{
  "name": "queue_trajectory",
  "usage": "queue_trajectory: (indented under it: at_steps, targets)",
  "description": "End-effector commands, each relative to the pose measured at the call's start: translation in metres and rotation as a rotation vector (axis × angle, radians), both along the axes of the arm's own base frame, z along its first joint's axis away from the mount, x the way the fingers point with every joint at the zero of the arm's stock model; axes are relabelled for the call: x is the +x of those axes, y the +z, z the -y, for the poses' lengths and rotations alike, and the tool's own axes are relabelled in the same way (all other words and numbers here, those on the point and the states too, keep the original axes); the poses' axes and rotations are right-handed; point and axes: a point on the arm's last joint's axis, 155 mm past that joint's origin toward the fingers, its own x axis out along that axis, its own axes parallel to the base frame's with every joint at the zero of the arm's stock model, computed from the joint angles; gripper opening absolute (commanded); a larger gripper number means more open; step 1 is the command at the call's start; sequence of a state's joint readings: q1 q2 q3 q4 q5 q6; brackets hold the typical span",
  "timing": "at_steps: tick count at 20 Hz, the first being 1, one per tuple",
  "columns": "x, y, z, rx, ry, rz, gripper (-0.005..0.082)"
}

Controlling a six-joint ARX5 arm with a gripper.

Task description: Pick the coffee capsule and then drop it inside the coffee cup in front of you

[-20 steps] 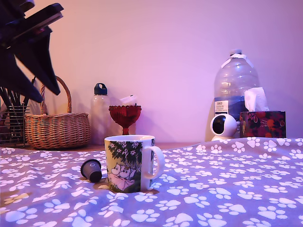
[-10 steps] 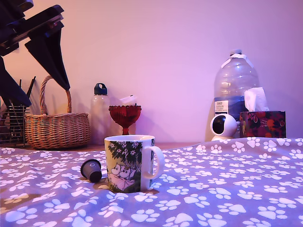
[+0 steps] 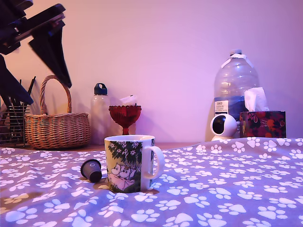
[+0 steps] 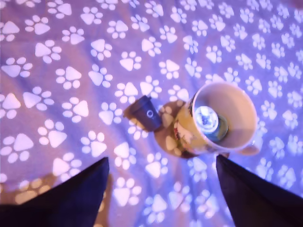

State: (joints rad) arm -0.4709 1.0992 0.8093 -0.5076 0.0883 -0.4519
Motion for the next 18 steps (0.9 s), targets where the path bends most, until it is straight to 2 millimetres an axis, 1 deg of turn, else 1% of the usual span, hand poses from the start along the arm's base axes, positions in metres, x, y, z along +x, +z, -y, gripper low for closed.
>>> queue_trajectory:
  at_steps: [1, 4, 9, 14, 18]
  targets:
    - [-0.001, -0.003, 0.000, -0.032, 0.035, -0.010, 0.0659]
    - [0.005, -0.003, 0.000, -0.059, 0.082, -0.014, 0.0657]
    - [0.017, -0.016, 0.006, -0.079, 0.112, -0.041, 0.0657]
    - [0.028, -0.040, 0.011, -0.062, 0.130, -0.086, 0.0657]
    - [0.035, -0.056, 0.022, -0.069, 0.139, -0.111, 0.0657]
